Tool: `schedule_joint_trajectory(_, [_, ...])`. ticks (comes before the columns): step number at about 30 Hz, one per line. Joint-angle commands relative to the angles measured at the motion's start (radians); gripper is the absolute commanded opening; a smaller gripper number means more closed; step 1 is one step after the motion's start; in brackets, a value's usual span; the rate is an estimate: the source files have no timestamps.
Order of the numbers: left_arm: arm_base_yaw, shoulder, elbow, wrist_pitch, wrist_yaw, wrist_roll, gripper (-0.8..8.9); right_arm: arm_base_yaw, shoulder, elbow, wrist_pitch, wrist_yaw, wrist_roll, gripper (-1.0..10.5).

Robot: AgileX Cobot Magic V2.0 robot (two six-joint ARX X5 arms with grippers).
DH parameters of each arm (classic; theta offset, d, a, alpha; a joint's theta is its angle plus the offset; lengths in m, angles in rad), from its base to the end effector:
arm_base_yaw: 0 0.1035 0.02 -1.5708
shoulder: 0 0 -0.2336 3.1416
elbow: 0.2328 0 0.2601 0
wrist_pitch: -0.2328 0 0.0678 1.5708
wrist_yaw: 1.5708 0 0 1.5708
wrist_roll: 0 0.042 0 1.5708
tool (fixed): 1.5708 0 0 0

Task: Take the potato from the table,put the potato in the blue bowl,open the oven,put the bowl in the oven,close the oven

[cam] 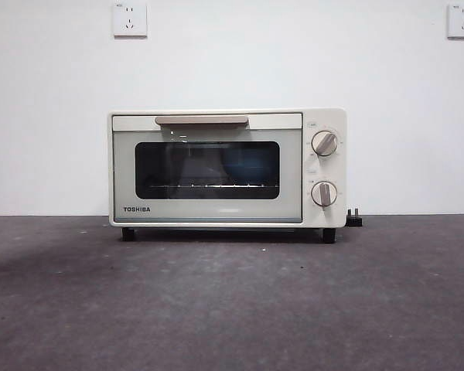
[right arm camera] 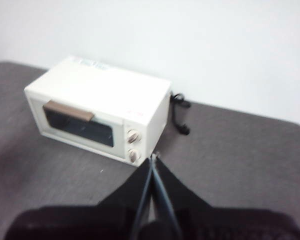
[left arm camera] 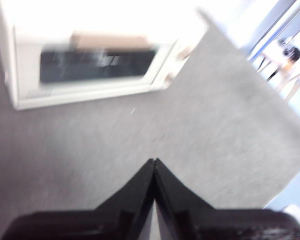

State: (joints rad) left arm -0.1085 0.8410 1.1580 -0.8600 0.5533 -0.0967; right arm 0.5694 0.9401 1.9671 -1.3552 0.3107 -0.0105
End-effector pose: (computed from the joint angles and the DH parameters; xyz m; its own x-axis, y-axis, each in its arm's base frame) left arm 0.1712 -0.0409 0.3600 0.6672 -0.6013 -0.4396 0.4873 0.7987 -0.3529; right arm 0.0607 0.0236 0.5050 0.9239 0.2284 -0.3069 -0.2724 0.9561 -0.1085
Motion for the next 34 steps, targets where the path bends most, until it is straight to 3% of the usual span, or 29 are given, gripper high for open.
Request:
schedule_joint_trajectory(1, [-0.003,-0.063,0.003,0.006,0.003,0.014,-0.04,0.0,-0.024,-0.001,-0.021,0.051,0.006,0.0])
schedule_joint_trajectory(5, [-0.003,-0.112,0.003,0.018,0.003,0.014,-0.04,0.0,-0.036,0.0,-0.021,0.099,0.007,0.0])
schedule_joint_trajectory(17, [0.006,-0.129,-0.047,0.025,-0.007,0.014,-0.04,0.0,0.008,0.0,-0.021,0.102,0.007,0.0])
schedule_joint_trajectory(19, [0.006,-0.175,-0.106,0.076,-0.013,0.066,-0.04,0.0,0.018,0.0,-0.021,0.101,0.007,0.0])
schedule_joint_trajectory(23, [0.006,-0.324,-0.358,0.443,-0.143,0.231,-0.04,0.0,0.05,0.0,-0.02,0.102,0.007,0.0])
schedule_joint_trajectory(27, [0.006,-0.48,-0.661,0.822,-0.27,0.255,-0.04,0.0,0.087,0.0,-0.02,0.102,0.007,0.0])
schedule_joint_trajectory(30, [0.006,-0.587,-0.845,0.96,-0.419,0.21,-0.04,0.0,0.118,0.0,-0.02,0.102,0.007,0.0])
schedule_joint_trajectory(34, [0.006,-0.698,-1.014,0.957,-0.644,0.198,-0.04,0.0,0.163,0.0,-0.02,0.101,0.007,0.0])
